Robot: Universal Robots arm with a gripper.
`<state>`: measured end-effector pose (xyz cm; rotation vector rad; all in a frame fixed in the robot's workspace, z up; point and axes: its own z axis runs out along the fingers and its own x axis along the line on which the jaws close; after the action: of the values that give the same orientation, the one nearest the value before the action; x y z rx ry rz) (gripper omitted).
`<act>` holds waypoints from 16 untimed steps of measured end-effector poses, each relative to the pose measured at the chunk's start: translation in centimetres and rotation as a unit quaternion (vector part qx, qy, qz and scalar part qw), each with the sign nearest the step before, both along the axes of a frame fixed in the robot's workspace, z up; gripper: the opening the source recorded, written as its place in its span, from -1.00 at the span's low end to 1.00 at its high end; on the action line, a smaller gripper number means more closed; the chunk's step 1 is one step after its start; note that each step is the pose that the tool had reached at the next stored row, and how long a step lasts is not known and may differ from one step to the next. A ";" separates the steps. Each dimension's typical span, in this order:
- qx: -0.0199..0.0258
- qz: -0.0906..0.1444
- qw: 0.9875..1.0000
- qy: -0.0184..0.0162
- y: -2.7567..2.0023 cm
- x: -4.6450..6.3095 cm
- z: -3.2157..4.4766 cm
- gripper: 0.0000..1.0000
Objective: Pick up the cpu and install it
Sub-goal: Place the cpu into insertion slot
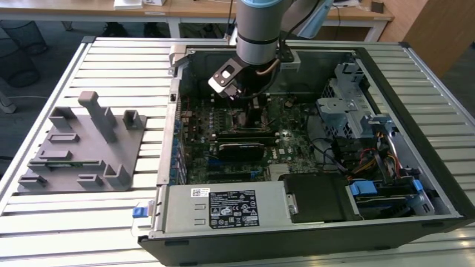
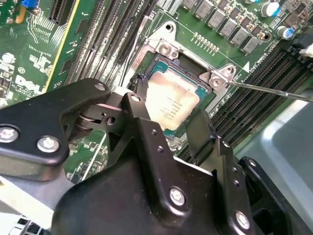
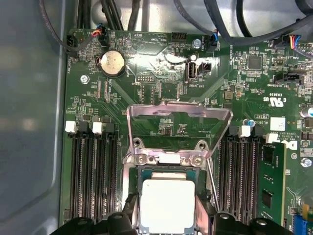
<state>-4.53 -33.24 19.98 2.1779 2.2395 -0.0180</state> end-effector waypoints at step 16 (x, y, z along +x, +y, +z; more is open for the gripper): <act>0.000 0.000 1.000 0.000 0.00 0.0 0.98 -0.79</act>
<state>-4.53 -33.25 20.96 2.1779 2.2395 -0.0180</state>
